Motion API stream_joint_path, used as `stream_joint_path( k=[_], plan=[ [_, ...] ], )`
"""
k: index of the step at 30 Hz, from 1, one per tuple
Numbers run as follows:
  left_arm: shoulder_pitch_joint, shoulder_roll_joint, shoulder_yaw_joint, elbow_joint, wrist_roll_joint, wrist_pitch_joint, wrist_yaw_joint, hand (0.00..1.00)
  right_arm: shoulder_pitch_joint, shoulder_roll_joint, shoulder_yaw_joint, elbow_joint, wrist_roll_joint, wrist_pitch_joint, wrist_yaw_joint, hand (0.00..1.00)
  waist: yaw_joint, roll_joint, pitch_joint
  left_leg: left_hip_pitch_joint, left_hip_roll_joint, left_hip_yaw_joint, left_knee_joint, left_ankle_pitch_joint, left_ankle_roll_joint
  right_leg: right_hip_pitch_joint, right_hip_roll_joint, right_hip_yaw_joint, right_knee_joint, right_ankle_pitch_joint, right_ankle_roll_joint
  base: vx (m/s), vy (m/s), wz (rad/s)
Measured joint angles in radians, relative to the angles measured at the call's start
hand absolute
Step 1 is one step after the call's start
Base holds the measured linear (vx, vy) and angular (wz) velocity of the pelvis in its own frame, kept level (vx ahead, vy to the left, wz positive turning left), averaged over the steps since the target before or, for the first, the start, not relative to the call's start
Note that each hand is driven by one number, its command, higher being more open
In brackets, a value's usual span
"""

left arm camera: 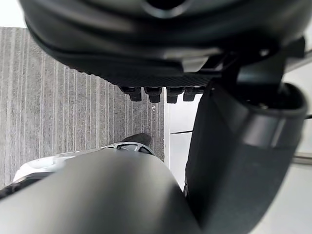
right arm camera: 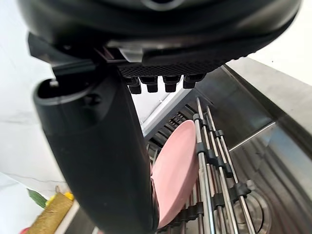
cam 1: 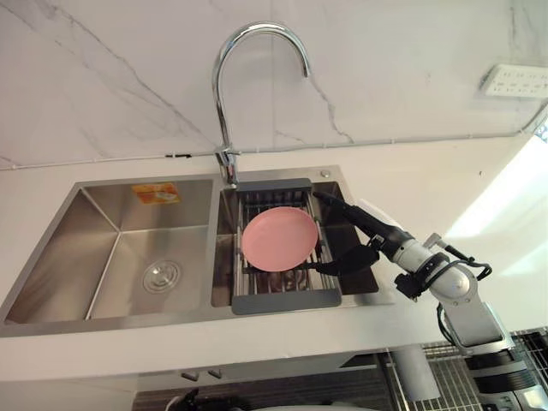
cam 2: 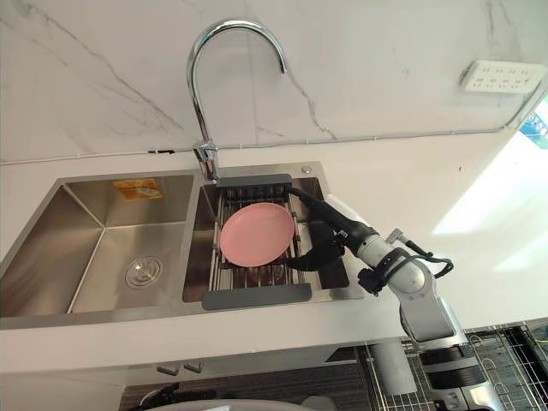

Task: Walk over to the sink, pick up the cup, carry it to the dishwasher, place the cup inside the dishwasher, then close the dishwasher door

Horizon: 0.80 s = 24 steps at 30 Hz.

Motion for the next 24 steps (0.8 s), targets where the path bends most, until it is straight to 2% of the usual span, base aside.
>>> stream_joint_path(
  k=[8, 16, 24],
  plan=[
    [-0.001, 0.005, 0.000, -0.002, 0.000, 0.009, -0.004, 1.00, -0.026, 0.049, 0.049, 0.048, -0.153, -0.007, -0.061, 1.00, 0.004, 0.000, -0.002, -0.001, -0.001, -0.024, -0.005, 0.008, 0.000, 0.012, 0.000, -0.022, -0.004, 0.000, 0.000, -0.02, -0.003, 0.08],
    [-0.003, 0.007, 0.000, -0.002, 0.001, 0.003, -0.015, 1.00, -0.051, 0.054, 0.121, 0.052, -0.241, -0.024, -0.063, 1.00, 0.006, -0.003, -0.005, -0.011, -0.002, -0.030, -0.005, 0.010, 0.001, 0.014, 0.005, -0.028, -0.023, 0.012, -0.003, 0.00, 0.000, 0.01],
    [-0.003, 0.010, -0.026, -0.002, -0.028, -0.028, -0.031, 1.00, -0.065, 0.057, 0.136, 0.102, -0.327, -0.047, -0.121, 1.00, 0.016, -0.003, -0.005, -0.013, -0.002, -0.031, -0.005, 0.011, 0.001, 0.018, 0.007, -0.029, -0.035, 0.020, -0.002, 0.00, 0.000, 0.00]
  ],
)
